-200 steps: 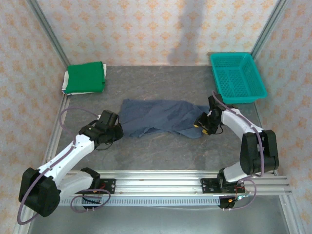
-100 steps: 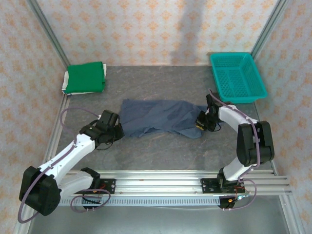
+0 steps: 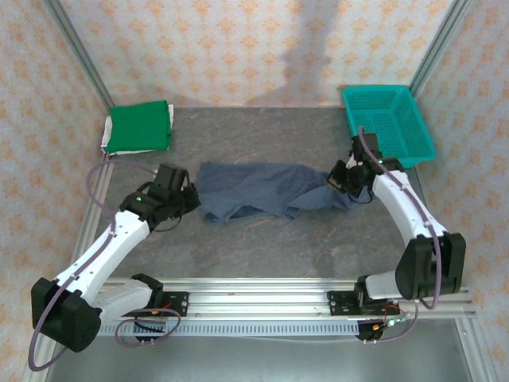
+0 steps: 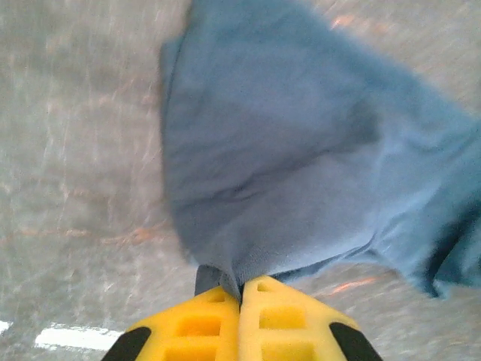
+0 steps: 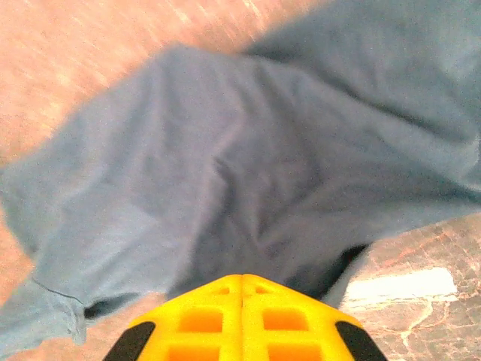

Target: Fold and stack the t-shirts

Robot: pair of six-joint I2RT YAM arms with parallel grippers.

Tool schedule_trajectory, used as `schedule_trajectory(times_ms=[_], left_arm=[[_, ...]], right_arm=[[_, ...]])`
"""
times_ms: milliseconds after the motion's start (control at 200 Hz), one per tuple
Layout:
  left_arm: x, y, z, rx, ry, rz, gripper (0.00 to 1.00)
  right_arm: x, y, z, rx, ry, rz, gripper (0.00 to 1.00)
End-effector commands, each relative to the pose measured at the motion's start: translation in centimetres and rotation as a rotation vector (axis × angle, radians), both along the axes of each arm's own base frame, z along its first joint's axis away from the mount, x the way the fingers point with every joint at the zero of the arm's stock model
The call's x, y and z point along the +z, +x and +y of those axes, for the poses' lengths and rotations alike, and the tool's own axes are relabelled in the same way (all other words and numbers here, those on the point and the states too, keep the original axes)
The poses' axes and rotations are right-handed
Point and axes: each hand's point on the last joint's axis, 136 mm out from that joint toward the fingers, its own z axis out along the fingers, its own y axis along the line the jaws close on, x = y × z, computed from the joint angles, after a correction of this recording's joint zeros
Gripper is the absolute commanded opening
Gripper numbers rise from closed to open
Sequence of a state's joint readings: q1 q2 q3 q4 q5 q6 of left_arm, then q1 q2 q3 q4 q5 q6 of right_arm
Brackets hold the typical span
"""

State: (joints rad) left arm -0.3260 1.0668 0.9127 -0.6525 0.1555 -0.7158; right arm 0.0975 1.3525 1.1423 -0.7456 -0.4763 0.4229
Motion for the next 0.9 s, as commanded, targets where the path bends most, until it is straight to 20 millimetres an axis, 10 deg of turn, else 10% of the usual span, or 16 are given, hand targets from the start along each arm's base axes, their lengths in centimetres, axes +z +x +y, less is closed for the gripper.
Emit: schedule_trajectory(times_ms=[0,520,896], left_arm=[[7.3,1.3,1.0,0.001,0.02,-0.158,0.0],[36.5,-2.4,4.7,0.021,0.101,-0.806,0.0],[46.7,-1.5,3.5,-0.053,0.161,-1.039,0.0]], right_arm=[[7.4,0.7,-0.7,-0.031,0.046,-0.163,0.0],[36.3,-3.9,-4.3,-0.182,0.281,-0.794,0.0],[43.3,-5.1,-4.0,-0.167,0.305,-0.934,0.0]])
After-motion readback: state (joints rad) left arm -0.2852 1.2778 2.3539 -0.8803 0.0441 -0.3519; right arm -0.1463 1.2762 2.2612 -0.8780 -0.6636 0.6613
